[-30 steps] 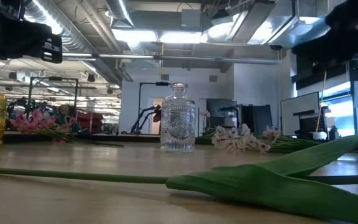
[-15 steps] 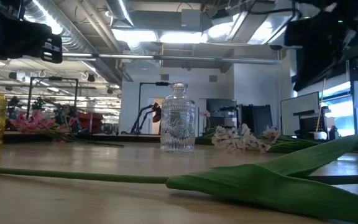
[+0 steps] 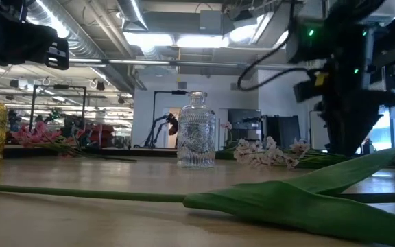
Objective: Sort flowers into vase by color
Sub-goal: Put the bottom white flower into the transparent vase
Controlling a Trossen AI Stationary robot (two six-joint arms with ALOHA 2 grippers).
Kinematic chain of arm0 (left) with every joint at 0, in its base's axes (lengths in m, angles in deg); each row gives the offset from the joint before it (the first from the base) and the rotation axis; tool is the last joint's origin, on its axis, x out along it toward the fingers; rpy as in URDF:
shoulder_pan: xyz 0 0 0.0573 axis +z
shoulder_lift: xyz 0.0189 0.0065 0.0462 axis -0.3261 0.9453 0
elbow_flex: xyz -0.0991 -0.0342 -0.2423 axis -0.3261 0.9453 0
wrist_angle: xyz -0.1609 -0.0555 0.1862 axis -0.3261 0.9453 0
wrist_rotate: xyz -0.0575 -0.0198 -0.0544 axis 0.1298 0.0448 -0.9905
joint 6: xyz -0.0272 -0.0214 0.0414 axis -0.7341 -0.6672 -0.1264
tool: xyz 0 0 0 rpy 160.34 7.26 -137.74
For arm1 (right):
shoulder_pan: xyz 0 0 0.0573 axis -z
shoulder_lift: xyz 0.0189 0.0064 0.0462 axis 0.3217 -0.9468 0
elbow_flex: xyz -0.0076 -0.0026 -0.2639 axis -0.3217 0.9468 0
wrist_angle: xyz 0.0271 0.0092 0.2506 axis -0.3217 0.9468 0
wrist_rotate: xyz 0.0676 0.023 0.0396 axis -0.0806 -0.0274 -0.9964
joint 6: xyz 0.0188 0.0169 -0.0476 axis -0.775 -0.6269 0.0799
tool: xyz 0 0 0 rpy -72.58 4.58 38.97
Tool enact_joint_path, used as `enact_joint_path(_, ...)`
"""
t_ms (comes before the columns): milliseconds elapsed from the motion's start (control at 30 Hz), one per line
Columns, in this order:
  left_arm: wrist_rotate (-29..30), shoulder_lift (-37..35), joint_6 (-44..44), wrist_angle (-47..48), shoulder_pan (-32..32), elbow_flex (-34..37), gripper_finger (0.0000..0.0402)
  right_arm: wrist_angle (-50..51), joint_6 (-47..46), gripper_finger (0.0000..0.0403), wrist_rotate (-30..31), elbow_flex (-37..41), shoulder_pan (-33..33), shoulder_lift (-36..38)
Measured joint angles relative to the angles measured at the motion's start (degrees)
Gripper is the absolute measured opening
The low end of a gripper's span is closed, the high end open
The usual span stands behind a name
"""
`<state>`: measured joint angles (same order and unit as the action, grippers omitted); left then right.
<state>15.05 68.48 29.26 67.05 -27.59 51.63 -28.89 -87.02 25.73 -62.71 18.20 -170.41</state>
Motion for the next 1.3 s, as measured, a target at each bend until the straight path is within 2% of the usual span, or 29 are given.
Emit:
enact_joint_path(167,0.0,0.0,0.0,0.0,0.0,0.0,0.0018,-3.4,1.2,0.0244,-1.7,0.0,3.9,-3.5)
enact_joint_path(367,0.0,0.0,0.0,0.0,0.0,0.0,0.0018,-5.7,4.1,0.0200,-2.2,0.0,7.1,-4.5)
enact_joint_path(500,0.0,0.0,0.0,0.0,0.0,0.0,0.0018,-5.7,4.2,0.0153,-2.1,0.0,7.5,-4.5)
enact_joint_path(733,0.0,0.0,0.0,0.0,0.0,0.0,0.0018,-12.2,3.8,0.0032,-1.4,1.0,7.4,-5.2)
enact_joint_path(800,0.0,0.0,0.0,0.0,0.0,0.0,0.0018,-13.3,3.7,0.0012,-1.4,0.7,7.4,-5.3)
enact_joint_path(900,0.0,0.0,0.0,0.0,0.0,0.0,0.0018,-10.1,1.3,0.0021,-1.3,-3.1,7.3,-4.6)
enact_joint_path(1100,0.0,0.0,0.0,0.0,0.0,0.0,0.0018,-2.1,1.2,0.0007,0.9,-18.6,7.3,-0.2)
enact_joint_path(1200,0.0,0.0,0.0,0.0,0.0,0.0,0.0018,-4.6,1.1,0.0014,3.5,-26.1,7.4,2.1)
enact_joint_path(1300,0.0,0.0,0.0,0.0,0.0,0.0,0.0018,-14.6,1.1,0.0012,3.3,-29.5,7.3,4.0)
